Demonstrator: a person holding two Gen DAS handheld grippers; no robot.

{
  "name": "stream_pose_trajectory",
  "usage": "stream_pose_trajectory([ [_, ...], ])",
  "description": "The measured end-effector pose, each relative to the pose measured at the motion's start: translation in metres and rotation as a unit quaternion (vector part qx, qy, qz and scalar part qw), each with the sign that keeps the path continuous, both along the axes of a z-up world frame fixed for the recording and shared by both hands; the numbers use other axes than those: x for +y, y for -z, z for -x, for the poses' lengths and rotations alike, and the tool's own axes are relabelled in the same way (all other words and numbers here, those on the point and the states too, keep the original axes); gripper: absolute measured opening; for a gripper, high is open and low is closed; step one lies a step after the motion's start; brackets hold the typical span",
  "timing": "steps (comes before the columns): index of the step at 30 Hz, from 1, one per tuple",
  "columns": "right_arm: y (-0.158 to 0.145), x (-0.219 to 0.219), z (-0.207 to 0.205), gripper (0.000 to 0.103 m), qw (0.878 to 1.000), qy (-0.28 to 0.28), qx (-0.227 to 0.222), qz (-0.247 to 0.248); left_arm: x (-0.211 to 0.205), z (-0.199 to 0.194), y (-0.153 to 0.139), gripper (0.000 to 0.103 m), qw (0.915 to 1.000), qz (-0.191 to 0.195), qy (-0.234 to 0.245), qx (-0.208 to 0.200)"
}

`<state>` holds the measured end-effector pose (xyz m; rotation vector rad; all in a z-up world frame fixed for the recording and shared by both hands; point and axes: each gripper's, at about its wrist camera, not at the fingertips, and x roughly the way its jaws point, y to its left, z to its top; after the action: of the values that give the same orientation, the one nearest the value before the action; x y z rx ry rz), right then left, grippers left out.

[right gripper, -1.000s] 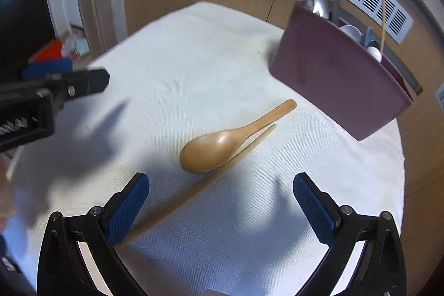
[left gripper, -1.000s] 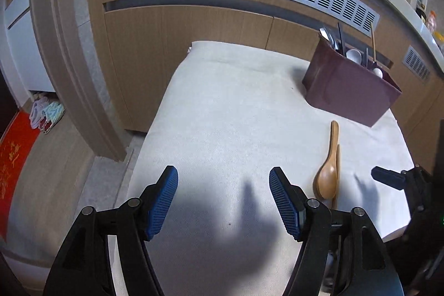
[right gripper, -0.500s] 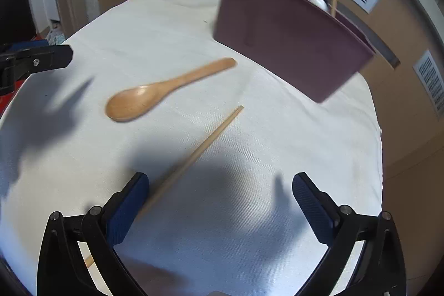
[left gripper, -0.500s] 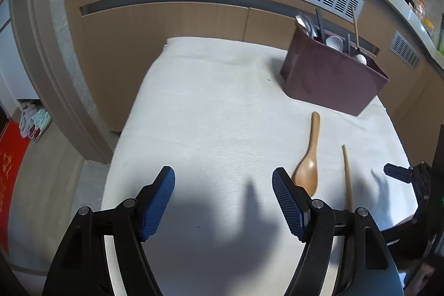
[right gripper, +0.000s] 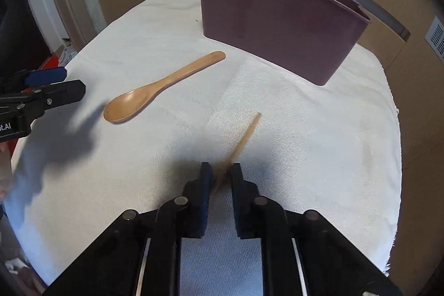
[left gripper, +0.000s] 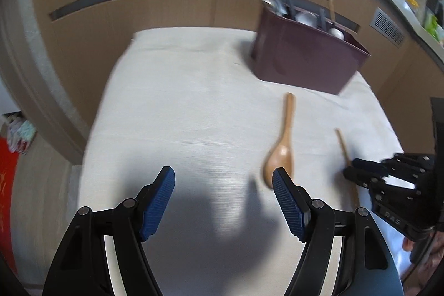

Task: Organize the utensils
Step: 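Grasp the wooden spoon with the left tool while the right tool grasps a wooden chopstick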

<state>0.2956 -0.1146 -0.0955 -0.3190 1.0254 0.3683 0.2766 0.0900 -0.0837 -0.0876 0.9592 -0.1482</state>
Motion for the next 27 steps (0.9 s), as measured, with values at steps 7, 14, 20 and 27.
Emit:
stream_pose_trajectory([
  [7,-0.001,-0.036,0.002,0.010,0.999,0.030,0.011,-0.030,-0.046,-0.028,0.007,0.065,0.9949,-0.022,0.094,0.030],
  [14,0.001,-0.072,0.004,0.011,0.995,0.052,0.021,-0.086,-0.087,-0.082,0.015,0.043,0.9882,-0.052,0.128,0.066],
  [20,0.002,-0.090,0.004,0.012,0.987,0.065,0.040,-0.138,-0.110,-0.109,0.022,0.023,0.9849,-0.075,0.136,0.078],
  [27,0.003,-0.085,0.005,0.036,0.981,0.066,0.055,-0.175,-0.112,-0.088,0.020,0.013,0.9837,-0.087,0.139,0.074],
])
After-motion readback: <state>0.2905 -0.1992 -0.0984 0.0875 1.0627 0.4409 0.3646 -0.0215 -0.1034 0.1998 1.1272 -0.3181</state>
